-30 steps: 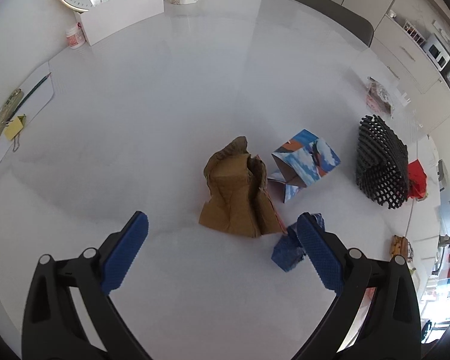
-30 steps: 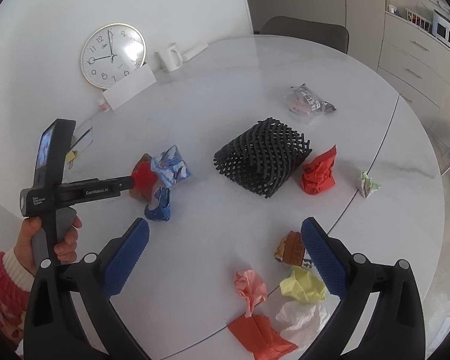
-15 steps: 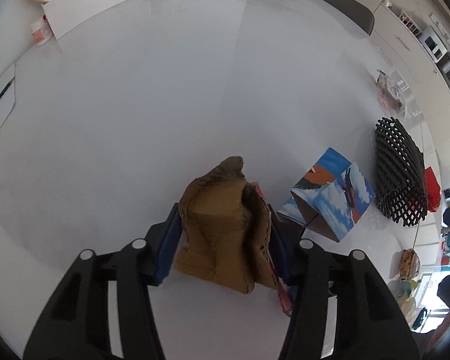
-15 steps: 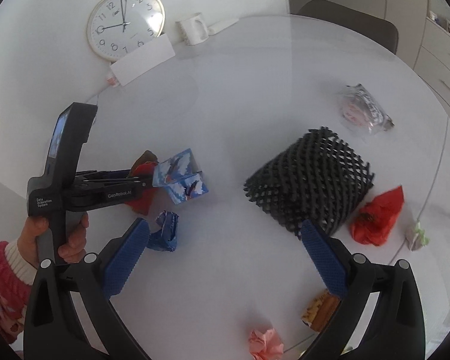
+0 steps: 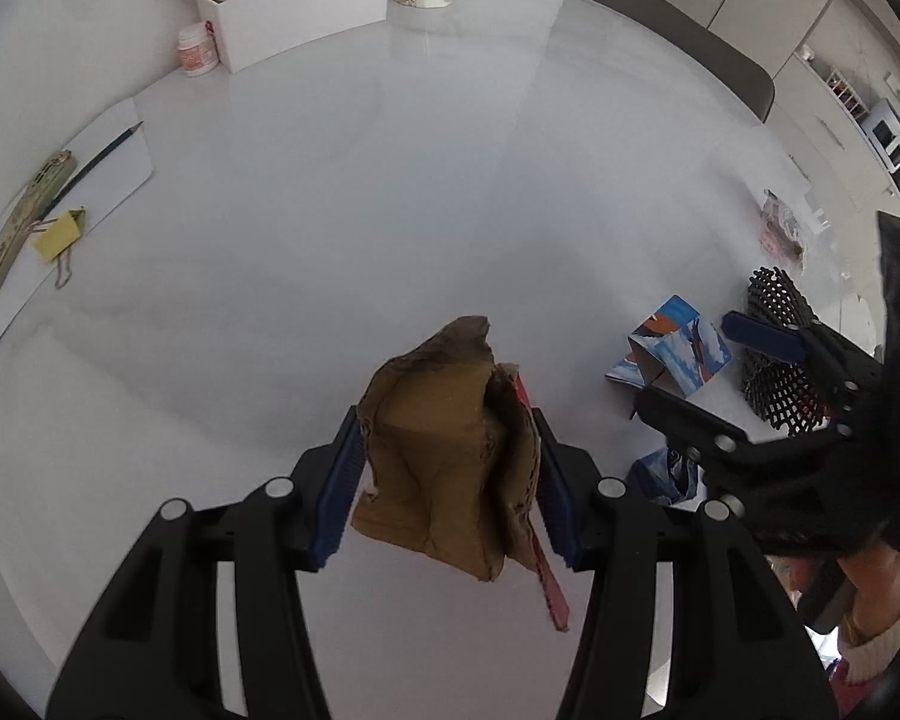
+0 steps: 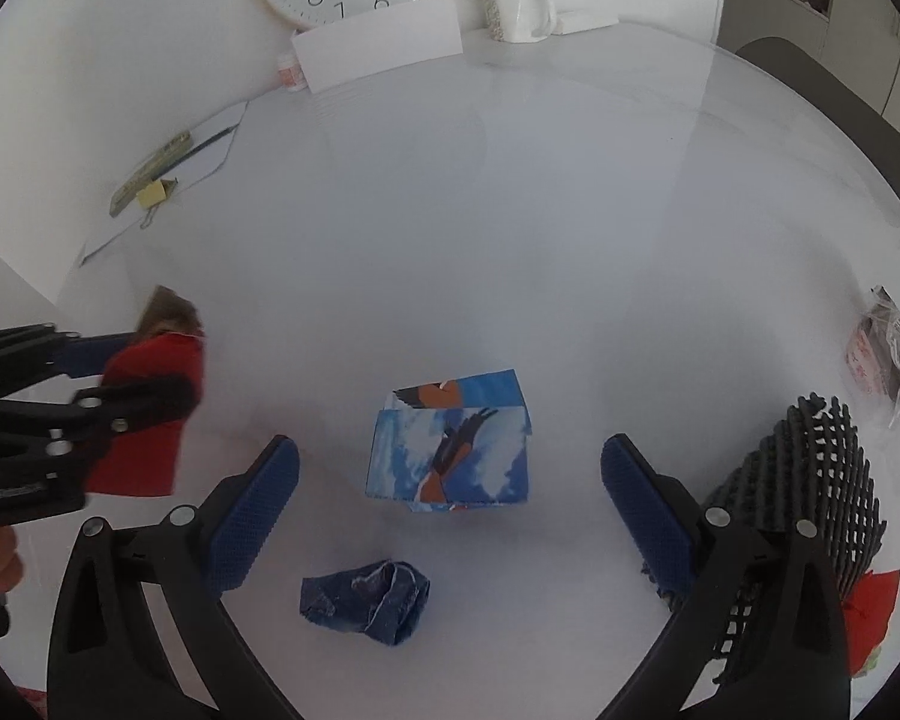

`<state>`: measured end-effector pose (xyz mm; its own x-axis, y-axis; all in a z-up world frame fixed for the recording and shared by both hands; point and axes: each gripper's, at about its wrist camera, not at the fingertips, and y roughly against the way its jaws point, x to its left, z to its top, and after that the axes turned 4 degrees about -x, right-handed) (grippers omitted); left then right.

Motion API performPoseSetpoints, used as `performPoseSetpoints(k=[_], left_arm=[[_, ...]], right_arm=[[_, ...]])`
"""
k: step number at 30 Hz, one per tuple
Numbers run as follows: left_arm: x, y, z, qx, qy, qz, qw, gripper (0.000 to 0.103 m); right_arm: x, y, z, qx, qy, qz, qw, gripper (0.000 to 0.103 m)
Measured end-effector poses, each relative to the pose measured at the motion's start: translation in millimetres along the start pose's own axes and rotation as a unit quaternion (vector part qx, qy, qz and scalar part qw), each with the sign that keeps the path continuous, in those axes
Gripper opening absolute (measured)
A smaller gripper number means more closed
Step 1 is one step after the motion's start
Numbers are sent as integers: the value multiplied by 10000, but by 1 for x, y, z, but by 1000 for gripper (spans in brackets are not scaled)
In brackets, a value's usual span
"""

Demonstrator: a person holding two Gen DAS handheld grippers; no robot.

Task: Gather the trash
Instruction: 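Grasp the brown paper bag with the left gripper while the right grasps the blue-and-white box, then drop the paper bag into the wastebasket with the left gripper while the right drops the box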

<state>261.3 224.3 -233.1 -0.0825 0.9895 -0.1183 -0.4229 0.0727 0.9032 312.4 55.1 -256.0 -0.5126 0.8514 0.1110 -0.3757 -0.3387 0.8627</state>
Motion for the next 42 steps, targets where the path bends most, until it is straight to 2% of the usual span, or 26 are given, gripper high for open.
performPoseSetpoints(k=[1,2,3,6,9,12,15,19,25,33,39,42], left_arm=[[0,4,-1,-25,-10,21,10000,51],[-1,9,-3,-43,-23,51,10000,51],[0,14,-5,-52,-39,64,10000,51],[-7,22,-7,-21,-99,-8,9999,51],[-23,30,-10,59,-247,-50,9997,51],[-48,48,-14,16,-475,-214,9986,51],[-81,71,-24,-64,-760,-431,9962,51],[-130,100,-44,-185,-1193,-676,9904,51],[-205,131,-97,-170,-1908,-1018,9762,51],[-304,151,-181,32,-2849,-1413,9481,51],[-380,154,-241,167,-3398,-1568,9272,51],[-408,152,-264,231,-3560,-1602,9204,51]], right_arm=[[1,-5,1,56,8,-3,10000,74],[1,-9,2,148,-18,-9,9999,58],[0,-13,2,229,-61,-26,9997,51],[-3,-8,2,192,-152,-18,9997,51],[-6,19,-2,-50,-198,-64,9998,51],[-13,59,-8,-349,-317,-138,9988,51],[-26,108,-30,-620,-622,-262,9958,51],[-44,172,-81,-854,-1096,-461,9892,51],[-66,257,-187,-990,-1763,-918,9750,51],[-90,318,-324,-844,-2597,-1428,9513,51],[-112,345,-407,-720,-3108,-1635,9335,51],[-123,358,-438,-724,-3263,-1711,9268,51]])
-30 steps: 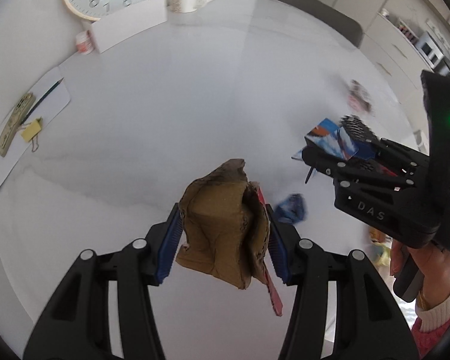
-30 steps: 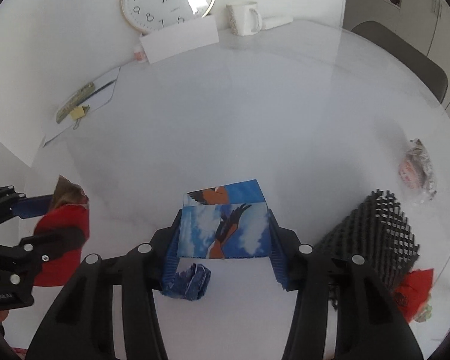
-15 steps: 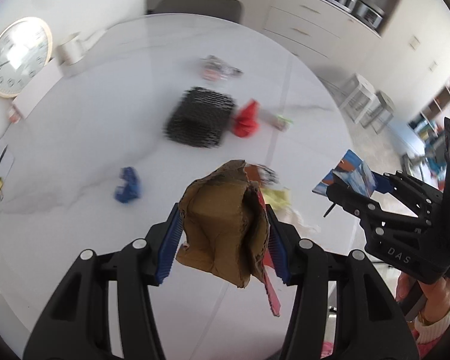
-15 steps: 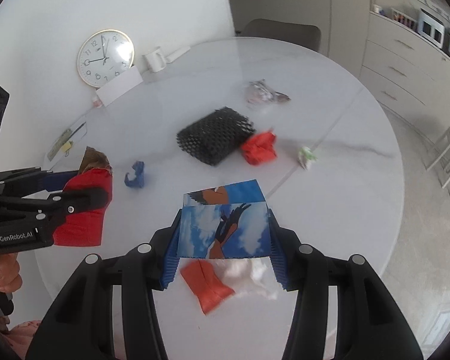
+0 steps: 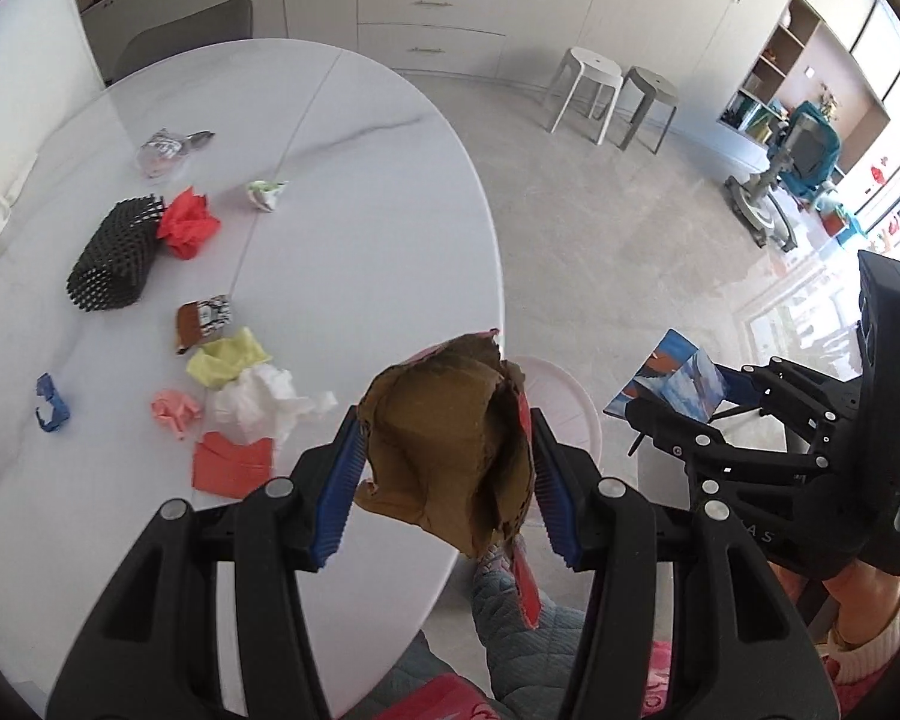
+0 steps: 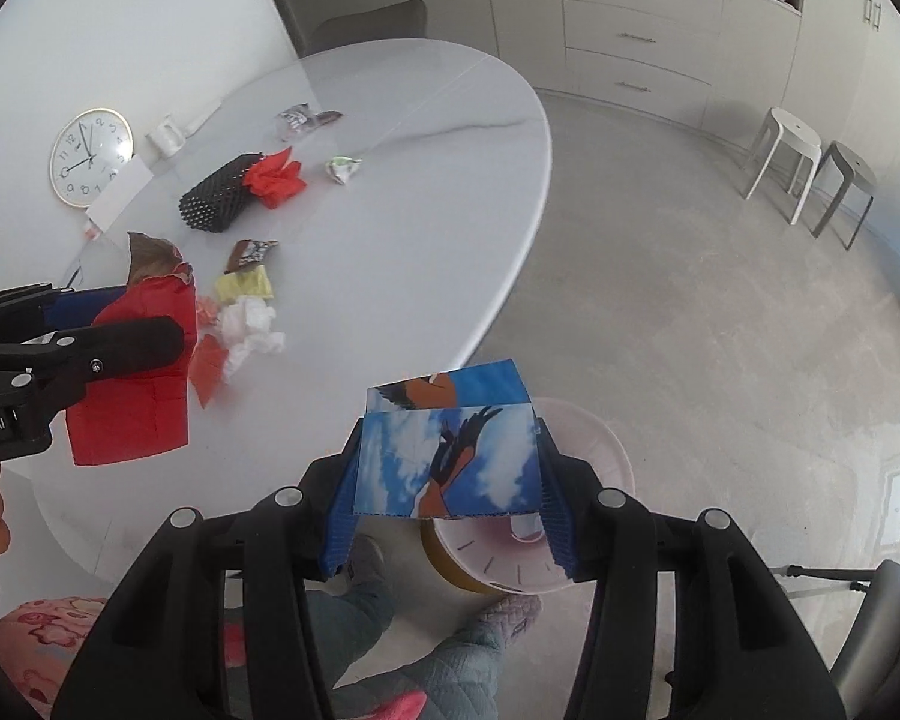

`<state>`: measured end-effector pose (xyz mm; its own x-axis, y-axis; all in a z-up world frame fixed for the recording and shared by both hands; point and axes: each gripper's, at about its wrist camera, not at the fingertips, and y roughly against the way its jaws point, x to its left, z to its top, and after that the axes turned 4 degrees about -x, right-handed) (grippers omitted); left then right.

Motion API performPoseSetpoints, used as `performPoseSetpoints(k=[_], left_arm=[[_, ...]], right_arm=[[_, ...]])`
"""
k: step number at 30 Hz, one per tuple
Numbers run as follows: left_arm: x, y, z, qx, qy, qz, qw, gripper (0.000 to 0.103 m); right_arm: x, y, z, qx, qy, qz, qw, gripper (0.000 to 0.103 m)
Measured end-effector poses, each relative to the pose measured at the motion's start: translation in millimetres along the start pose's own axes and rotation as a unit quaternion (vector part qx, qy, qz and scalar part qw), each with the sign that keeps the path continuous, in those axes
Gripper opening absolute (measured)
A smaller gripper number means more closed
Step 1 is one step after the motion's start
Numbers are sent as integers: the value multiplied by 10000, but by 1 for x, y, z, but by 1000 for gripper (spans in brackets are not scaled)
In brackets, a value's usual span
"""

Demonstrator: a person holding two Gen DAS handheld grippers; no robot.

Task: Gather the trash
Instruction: 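Drop the paper bag into the wastebasket with the left gripper while the right drops the box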

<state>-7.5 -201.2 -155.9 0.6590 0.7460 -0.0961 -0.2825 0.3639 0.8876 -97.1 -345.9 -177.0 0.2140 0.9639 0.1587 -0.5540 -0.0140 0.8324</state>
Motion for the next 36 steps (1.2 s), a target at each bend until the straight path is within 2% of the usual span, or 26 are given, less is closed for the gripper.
performPoseSetpoints(k=[4,10,23,27,32,36], left_arm=[[-35,-13,3,76,-181,-60,9998,51],[-66,-29,0,204,-252,-94,9994,51],[-103,-119,-31,791,-280,-249,9962,51],[-109,-125,-33,798,-225,-272,9962,52],[-110,-120,-33,700,-196,-231,9971,61],[-114,-113,-28,608,-228,-153,9978,63]], right_arm=[[-32,8,-13,-14,-135,-30,9999,51],[-57,9,-23,39,-216,-44,9997,52],[-103,-3,-43,387,-196,-163,9989,52],[-116,-8,-47,476,-213,-136,9985,52],[-124,-12,-47,510,-220,-62,9984,52],[-127,-12,-46,483,-209,-15,9986,52]])
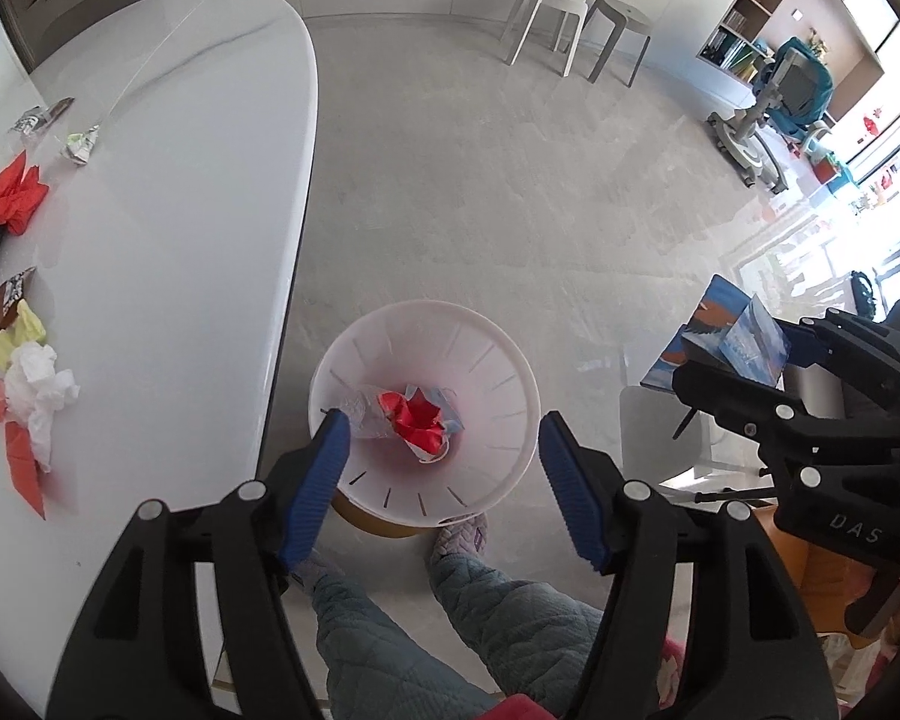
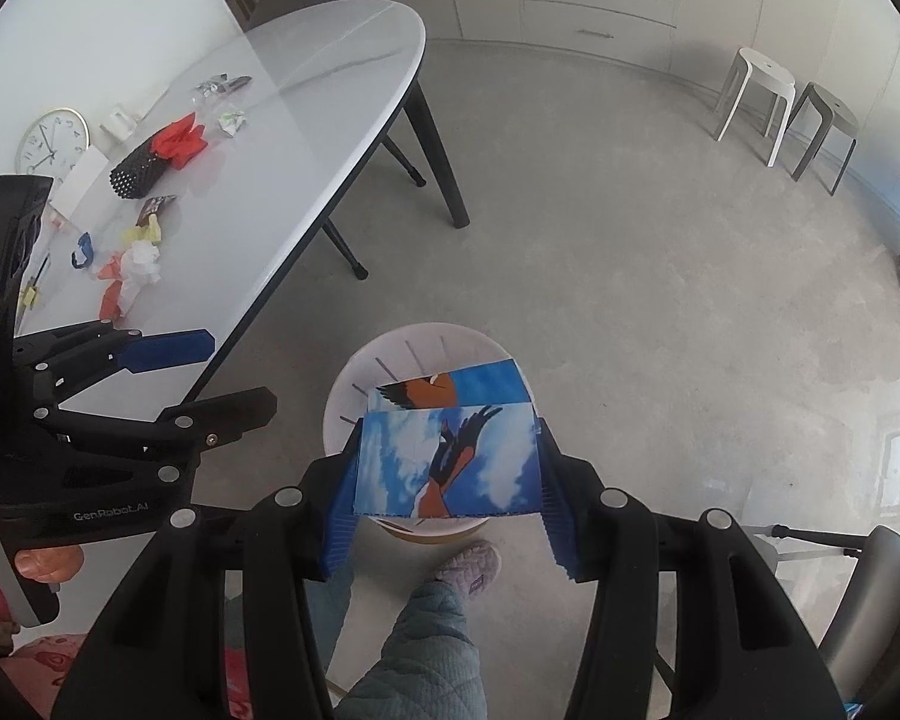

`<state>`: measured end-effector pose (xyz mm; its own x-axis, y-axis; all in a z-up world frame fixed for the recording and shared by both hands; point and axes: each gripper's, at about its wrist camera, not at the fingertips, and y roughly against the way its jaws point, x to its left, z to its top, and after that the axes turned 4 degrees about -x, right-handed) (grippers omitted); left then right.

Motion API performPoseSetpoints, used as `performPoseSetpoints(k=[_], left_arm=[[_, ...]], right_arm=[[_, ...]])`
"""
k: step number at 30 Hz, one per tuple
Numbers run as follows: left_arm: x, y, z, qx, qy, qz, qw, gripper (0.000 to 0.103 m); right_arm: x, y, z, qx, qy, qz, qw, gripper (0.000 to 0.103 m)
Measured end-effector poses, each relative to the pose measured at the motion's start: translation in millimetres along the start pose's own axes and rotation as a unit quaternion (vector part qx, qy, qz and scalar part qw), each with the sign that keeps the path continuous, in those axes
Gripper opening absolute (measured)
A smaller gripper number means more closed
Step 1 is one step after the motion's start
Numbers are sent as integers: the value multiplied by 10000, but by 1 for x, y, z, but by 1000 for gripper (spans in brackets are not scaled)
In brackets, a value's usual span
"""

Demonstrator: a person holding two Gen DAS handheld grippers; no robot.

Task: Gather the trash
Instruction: 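Drop the paper bag into the wastebasket with the left gripper while the right drops the box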

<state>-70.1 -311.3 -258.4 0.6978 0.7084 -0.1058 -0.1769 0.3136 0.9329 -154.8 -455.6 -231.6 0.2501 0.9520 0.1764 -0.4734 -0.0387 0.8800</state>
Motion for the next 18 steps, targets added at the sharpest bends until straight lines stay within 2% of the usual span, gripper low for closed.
performPoseSetpoints(k=[9,11,16,18], left_arm=[[17,32,1,-162,222,-38,9996,67],[27,48,-4,-279,311,-20,9991,78],[59,85,-17,-514,562,192,9969,79],[78,97,-23,-533,731,304,9954,81]], right_arm=[[11,-8,8,-18,47,167,9998,53],[16,-15,9,-6,93,245,9997,53],[34,-43,4,121,221,343,9991,54],[41,-58,1,253,262,342,9988,65]])
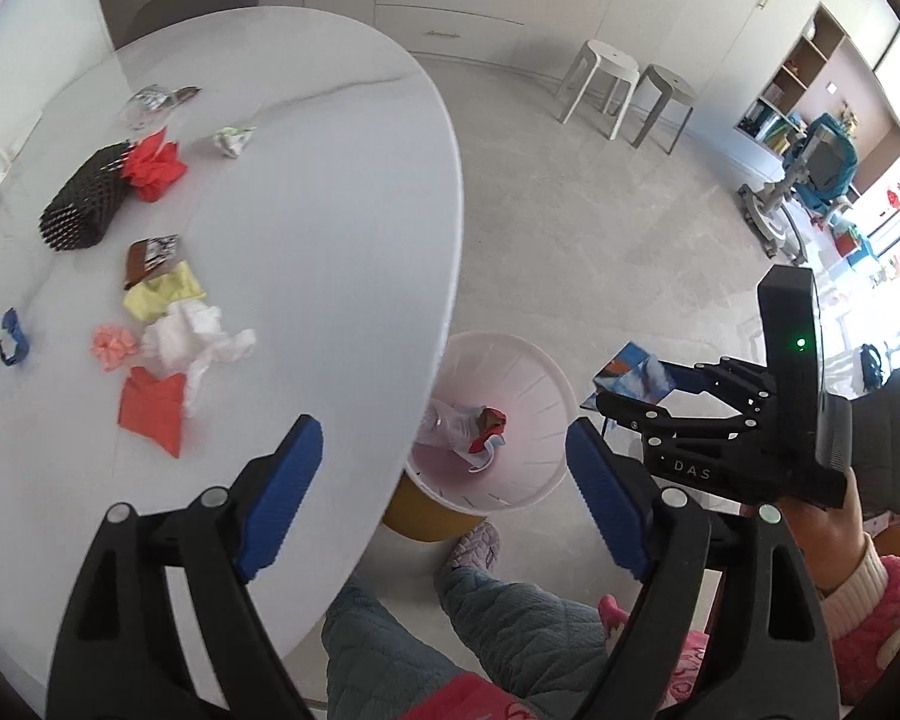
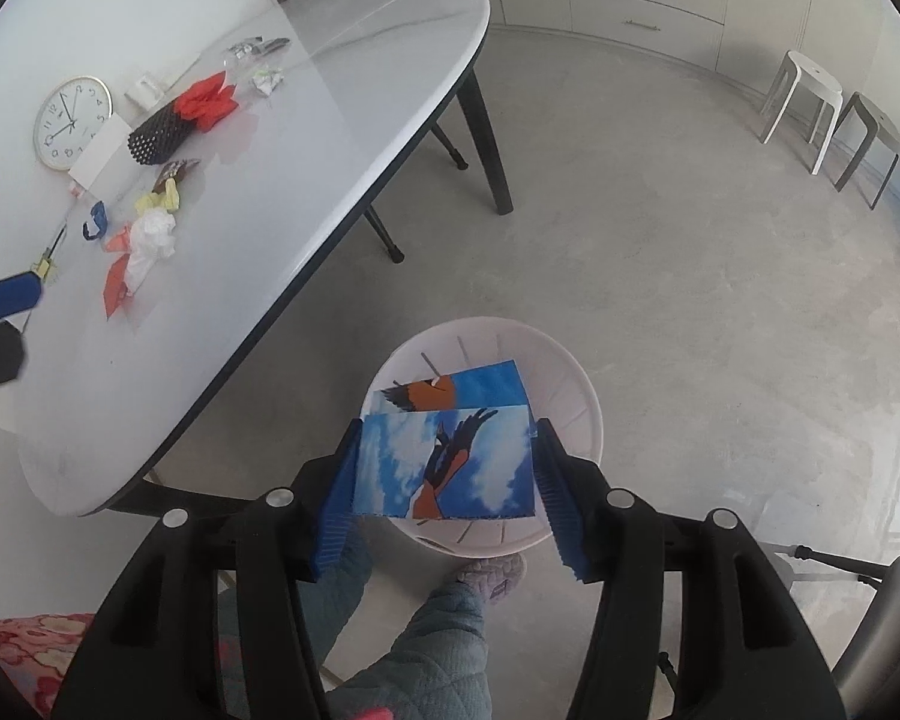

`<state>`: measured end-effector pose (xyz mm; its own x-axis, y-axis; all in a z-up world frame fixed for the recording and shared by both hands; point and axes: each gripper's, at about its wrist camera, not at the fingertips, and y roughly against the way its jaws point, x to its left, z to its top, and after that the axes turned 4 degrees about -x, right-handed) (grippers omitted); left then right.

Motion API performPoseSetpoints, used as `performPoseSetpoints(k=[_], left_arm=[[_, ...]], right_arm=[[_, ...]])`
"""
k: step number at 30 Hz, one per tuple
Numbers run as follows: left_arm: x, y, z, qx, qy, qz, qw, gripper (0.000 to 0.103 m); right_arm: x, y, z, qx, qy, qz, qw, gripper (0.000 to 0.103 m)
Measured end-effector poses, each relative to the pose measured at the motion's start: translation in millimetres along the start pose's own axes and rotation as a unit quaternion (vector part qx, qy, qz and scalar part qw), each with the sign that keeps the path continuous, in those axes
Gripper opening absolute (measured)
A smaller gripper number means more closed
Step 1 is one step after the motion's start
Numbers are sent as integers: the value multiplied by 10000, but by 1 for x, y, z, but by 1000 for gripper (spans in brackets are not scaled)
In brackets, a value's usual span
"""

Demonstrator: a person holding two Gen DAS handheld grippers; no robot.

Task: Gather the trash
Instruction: 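Drop the paper bag into the wastebasket with the left gripper while the right drops the box, then move both grippers back over the table toward the crumpled blue paper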

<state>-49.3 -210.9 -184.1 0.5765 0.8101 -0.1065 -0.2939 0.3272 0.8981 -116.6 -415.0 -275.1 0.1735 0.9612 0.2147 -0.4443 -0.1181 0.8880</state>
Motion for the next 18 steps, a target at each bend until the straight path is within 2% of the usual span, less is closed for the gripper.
performPoseSetpoints(k=[2,5,9,12,14,18], left_arm=[[17,9,-3,-46,156,128,9998,82],[47,21,-6,-106,366,319,9988,85],[89,35,-10,-196,697,493,9962,85],[123,46,-13,-294,940,568,9935,85],[144,55,-13,-393,1070,617,9916,94],[186,72,-16,-625,1315,756,9864,95]], right_arm=[[3,-9,-2,54,-16,-3,10000,75],[10,-14,-2,80,-78,-12,9999,84],[22,1,7,-155,-209,-117,9996,97],[38,23,21,-455,-237,-190,9985,101],[51,35,33,-625,-216,-177,9977,101],[86,57,55,-940,-52,-90,9955,101]])
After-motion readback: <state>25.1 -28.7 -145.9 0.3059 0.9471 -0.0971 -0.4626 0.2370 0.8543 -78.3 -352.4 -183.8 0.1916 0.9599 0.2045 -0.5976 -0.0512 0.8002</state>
